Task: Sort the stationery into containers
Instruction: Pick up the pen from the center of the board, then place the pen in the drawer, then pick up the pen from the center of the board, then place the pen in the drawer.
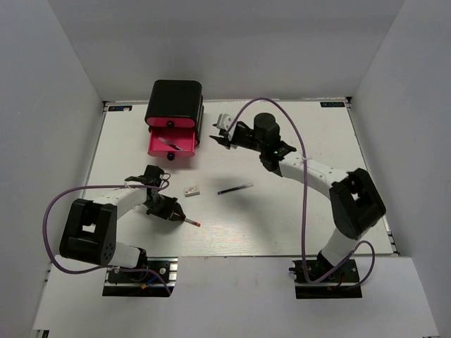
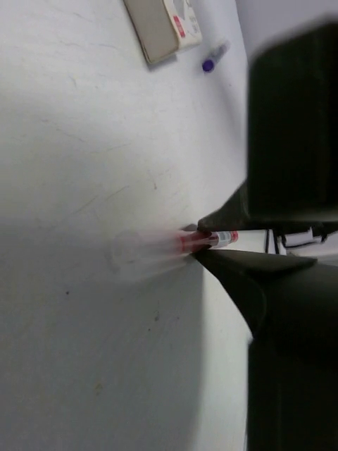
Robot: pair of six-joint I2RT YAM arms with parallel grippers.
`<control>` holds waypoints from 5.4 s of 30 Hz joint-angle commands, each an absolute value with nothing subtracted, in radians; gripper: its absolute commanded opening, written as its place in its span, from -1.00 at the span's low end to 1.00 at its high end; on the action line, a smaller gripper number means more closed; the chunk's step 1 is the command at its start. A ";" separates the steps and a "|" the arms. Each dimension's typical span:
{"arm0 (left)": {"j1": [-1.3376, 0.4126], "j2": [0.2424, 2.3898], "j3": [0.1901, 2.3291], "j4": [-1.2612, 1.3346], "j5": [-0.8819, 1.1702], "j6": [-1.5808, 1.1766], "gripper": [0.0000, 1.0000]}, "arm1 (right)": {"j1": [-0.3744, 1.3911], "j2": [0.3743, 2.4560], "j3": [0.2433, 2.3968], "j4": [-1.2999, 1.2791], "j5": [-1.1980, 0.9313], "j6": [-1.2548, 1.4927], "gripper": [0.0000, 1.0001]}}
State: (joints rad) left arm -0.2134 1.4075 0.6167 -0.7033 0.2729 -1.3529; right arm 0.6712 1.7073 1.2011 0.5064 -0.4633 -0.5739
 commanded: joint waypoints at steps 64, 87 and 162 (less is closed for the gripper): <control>-0.109 1.248 1.102 -0.335 -0.020 -1.091 0.07 | 0.549 1.834 1.129 -0.332 -0.848 -1.305 0.19; -0.109 0.707 0.539 -0.451 -0.080 -1.103 0.70 | 0.595 1.991 1.282 -0.437 -0.652 -1.281 -1.00; -0.118 1.305 0.529 0.094 0.015 -1.172 -0.60 | 0.643 1.901 1.442 0.541 -0.630 -0.377 -0.85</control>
